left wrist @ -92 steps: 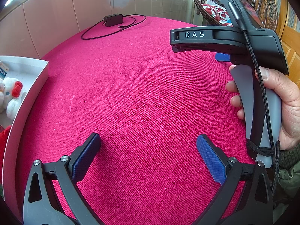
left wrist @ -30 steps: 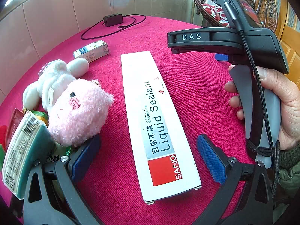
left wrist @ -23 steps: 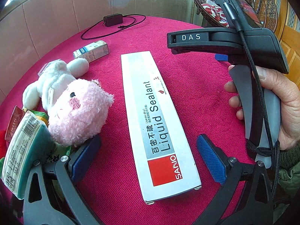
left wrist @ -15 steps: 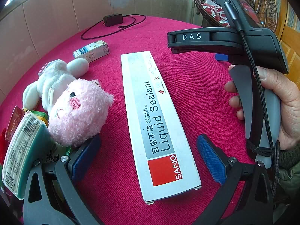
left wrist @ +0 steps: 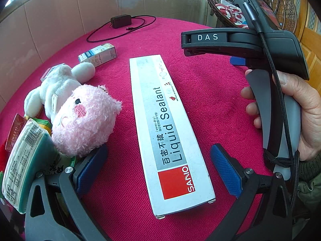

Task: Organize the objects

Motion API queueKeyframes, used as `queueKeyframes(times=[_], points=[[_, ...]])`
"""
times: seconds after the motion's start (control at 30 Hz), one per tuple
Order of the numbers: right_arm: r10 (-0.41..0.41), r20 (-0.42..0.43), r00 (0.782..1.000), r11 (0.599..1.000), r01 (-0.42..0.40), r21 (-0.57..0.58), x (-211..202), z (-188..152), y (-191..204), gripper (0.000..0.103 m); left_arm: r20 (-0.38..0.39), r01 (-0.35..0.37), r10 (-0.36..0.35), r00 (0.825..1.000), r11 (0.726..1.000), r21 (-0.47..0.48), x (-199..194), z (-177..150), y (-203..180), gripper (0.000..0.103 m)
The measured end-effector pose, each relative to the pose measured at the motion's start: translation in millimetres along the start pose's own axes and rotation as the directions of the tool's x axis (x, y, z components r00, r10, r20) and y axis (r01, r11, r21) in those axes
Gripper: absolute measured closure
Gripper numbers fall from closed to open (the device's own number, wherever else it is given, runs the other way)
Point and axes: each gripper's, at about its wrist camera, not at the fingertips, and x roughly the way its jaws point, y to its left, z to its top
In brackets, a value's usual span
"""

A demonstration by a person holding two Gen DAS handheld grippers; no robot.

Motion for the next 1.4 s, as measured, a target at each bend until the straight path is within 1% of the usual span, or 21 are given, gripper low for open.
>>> queueKeyframes(times=[0.3,0.6,0.67,0.73,0.8,0.83,0.87,0.93,0.97,1.07,1.17,1.27,1.33,1.4], points=[[0.018,0.007,1.0,1.0,-0.019,0.013,-1,-2,-1,0.0,0.0,0.001,-0.001,1.0,1.0,0.0,0,0,0,0.0],[0.018,0.007,1.0,1.0,-0.018,0.012,-1,0,-4,0.0,0.001,-0.007,0.007,1.0,1.0,-0.001,-5,-3,-1,0.0],[0.02,0.007,1.0,1.0,-0.02,0.014,-1,-1,-4,0.0,0.028,0.024,-0.024,0.999,1.0,0.012,-16,-6,-8,0.0],[0.022,0.007,1.0,1.0,-0.022,0.015,-1,0,-4,0.0,0.101,0.025,-0.031,0.994,0.998,0.057,-39,-7,-20,0.0],[0.019,0.006,1.0,1.0,-0.019,0.013,-1,-1,-5,0.0,0.178,0.026,-0.04,0.983,0.996,0.083,-65,-3,-28,0.0],[0.02,0.007,1.0,1.0,-0.02,0.013,-1,0,-5,0.0,0.211,0.03,-0.047,0.976,0.996,0.083,-77,0,-28,0.0],[0.019,0.006,1.0,1.0,-0.019,0.013,-1,-1,-5,0.0,0.248,0.05,-0.066,0.966,0.996,0.07,-91,2,-26,0.0],[0.019,0.006,1.0,1.0,-0.019,0.013,-1,-1,-5,0.0,0.312,0.125,-0.125,0.942,0.992,0.021,-118,7,-14,0.0],[0.017,0.006,1.0,1.0,-0.017,0.012,-1,-1,-5,0.0,0.343,0.146,-0.134,0.93,0.989,-0.008,-131,8,-7,0.0],[0.013,0.005,1.0,1.0,-0.013,0.009,-1,-1,-6,0.0,0.437,0.158,-0.109,0.893,0.984,-0.077,-170,7,15,0.0],[0.013,0.005,1.0,1.0,-0.013,0.009,-2,-1,-6,0.0,0.524,0.139,-0.038,0.851,0.978,-0.154,-207,-5,41,0.0],[0.012,0.004,1.0,1.0,-0.012,0.008,-2,-1,-6,0.0,0.584,0.088,0.068,0.809,0.968,-0.235,-238,-24,66,0.0],[0.01,0.004,1.0,1.0,-0.01,0.007,-2,-1,-6,0.0,0.622,0.044,0.148,0.769,0.958,-0.283,-260,-45,81,0.0],[0.009,0.004,1.0,1.0,-0.009,0.007,-2,-1,-7,0.0,0.656,-0.007,0.243,0.715,0.94,-0.341,-282,-68,93,0.0]])
